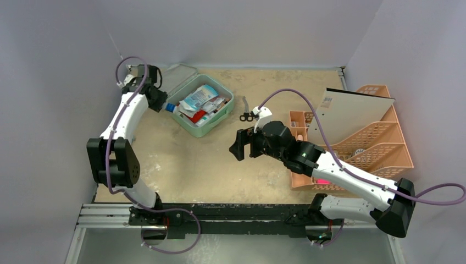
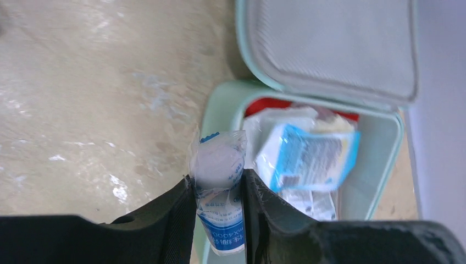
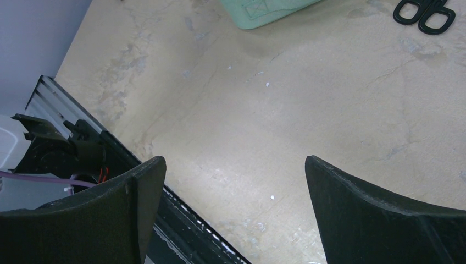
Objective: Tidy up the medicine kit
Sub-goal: Pick up the medical item at the center of the board, then place the medical item at the medicine box.
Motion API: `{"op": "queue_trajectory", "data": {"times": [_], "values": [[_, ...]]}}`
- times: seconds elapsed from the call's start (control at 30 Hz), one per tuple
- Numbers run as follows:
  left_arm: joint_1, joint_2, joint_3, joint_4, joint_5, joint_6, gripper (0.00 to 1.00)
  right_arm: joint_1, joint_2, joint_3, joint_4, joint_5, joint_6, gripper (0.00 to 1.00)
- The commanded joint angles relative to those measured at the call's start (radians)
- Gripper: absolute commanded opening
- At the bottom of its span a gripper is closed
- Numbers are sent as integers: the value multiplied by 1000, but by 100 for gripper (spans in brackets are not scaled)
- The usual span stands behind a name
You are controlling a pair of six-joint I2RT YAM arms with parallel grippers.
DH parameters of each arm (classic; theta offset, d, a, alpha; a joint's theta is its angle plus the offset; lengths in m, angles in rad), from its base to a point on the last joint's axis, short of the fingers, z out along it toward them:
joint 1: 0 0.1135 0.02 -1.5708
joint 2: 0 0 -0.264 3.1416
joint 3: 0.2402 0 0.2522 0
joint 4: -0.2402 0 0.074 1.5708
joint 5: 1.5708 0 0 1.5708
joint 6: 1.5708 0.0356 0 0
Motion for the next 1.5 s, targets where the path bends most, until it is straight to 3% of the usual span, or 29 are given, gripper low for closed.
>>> {"op": "queue_trajectory", "data": {"times": [0.0, 0.2, 0.47, 1.1, 1.27, 1.4, 1.47], "values": [[-89, -45, 66, -20, -47, 57, 32, 4, -13, 7, 19, -3, -5, 99], [-179, -14, 96, -14, -22, -1, 32, 4, -12, 6, 21, -10, -2, 99], [-235, 95, 195, -148, -21, -108, 34, 4, -31, -7, 21, 4, -4, 99], [-260, 202, 223, -223, 4, -187, 32, 4, -34, -12, 17, 18, -12, 99], [-268, 169, 203, -133, -32, -75, 36, 4, -30, -10, 18, 15, -12, 99], [-269, 145, 154, 19, -73, 168, 37, 4, -34, -11, 15, 17, -13, 99], [-269, 123, 98, 140, -67, 376, 37, 4, -37, -13, 15, 19, -14, 99]]}}
